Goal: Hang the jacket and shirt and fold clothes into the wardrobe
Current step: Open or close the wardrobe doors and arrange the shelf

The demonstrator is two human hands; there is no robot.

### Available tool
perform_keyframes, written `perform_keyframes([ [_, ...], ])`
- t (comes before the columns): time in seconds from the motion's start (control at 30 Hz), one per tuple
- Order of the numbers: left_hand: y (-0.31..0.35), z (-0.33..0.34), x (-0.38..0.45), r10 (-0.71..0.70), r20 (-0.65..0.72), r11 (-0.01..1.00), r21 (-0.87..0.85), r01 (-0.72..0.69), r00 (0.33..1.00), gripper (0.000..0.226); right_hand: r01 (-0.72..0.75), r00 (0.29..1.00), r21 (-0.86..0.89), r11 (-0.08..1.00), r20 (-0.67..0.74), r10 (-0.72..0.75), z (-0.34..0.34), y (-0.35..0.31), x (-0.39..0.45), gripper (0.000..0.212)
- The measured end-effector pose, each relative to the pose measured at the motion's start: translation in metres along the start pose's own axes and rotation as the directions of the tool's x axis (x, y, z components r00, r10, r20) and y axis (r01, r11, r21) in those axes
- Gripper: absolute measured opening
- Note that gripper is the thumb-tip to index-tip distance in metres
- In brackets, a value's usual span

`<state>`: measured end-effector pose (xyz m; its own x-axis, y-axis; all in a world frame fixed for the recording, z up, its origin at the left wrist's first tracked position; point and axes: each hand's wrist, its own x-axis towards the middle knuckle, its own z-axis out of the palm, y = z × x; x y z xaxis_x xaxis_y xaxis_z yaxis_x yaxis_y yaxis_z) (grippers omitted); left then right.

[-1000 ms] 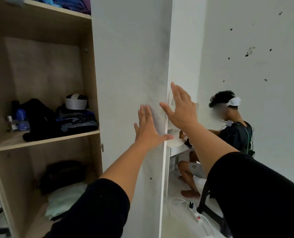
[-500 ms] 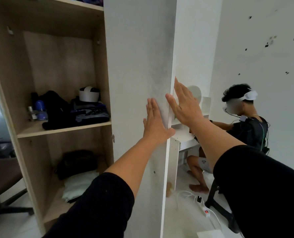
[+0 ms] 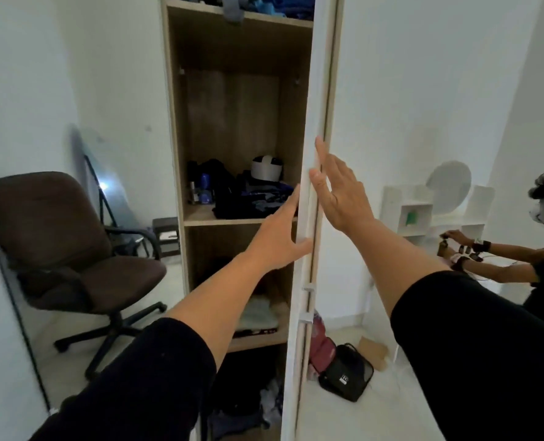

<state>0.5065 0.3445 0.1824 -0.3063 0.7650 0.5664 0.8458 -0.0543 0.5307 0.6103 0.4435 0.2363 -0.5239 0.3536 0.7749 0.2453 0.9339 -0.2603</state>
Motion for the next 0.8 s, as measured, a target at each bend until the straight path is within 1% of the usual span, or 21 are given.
perform_keyframes([
  [0.17, -0.063, -0.062, -0.012, -0.012, -0.172, 0.978, 0.202, 0.047, 0.985, 0.111, 0.051, 0.997, 0.004, 0.999, 0.057, -0.051, 0.065, -0.028, 0.03, 0.049],
  [0.3, -0.112, -0.097, -0.009, 0.04, -0.257, 0.921, 0.383, 0.064, 0.966, 0.111, 0.069, 0.996, -0.015, 0.997, 0.048, -0.069, 0.117, -0.042, 0.058, 0.048],
  [0.37, -0.136, -0.109, -0.002, 0.087, -0.28, 0.834, 0.546, 0.084, 0.956, 0.109, 0.114, 0.993, -0.043, 0.993, 0.035, -0.112, 0.14, -0.044, 0.072, 0.047],
  [0.43, -0.157, -0.118, 0.01, 0.125, -0.288, 0.693, 0.71, 0.124, 0.95, 0.107, 0.155, 0.988, -0.061, 0.986, 0.029, -0.154, 0.165, -0.041, 0.086, 0.047],
  [0.47, -0.166, -0.122, 0.018, 0.119, -0.284, 0.634, 0.759, 0.148, 0.951, 0.106, 0.175, 0.985, -0.064, 0.982, 0.021, -0.174, 0.177, -0.039, 0.095, 0.046],
  [0.57, -0.189, -0.133, 0.046, 0.024, -0.27, 0.525, 0.823, 0.218, 0.963, 0.1, 0.194, 0.98, -0.061, 0.979, 0.051, -0.191, 0.214, -0.033, 0.12, 0.046],
  [0.67, -0.217, -0.141, 0.071, -0.08, -0.276, 0.418, 0.863, 0.284, 0.958, 0.099, 0.198, 0.977, -0.073, 0.977, 0.092, -0.191, 0.247, -0.027, 0.143, 0.047],
  [0.73, -0.235, -0.142, 0.084, -0.14, -0.284, 0.359, 0.878, 0.316, 0.949, 0.104, 0.194, 0.976, -0.067, 0.979, 0.112, -0.186, 0.264, -0.021, 0.157, 0.047],
  [0.8, -0.252, -0.138, 0.096, -0.189, -0.295, 0.329, 0.88, 0.343, 0.937, 0.111, 0.174, 0.976, -0.041, 0.984, 0.139, -0.167, 0.28, -0.014, 0.167, 0.049],
])
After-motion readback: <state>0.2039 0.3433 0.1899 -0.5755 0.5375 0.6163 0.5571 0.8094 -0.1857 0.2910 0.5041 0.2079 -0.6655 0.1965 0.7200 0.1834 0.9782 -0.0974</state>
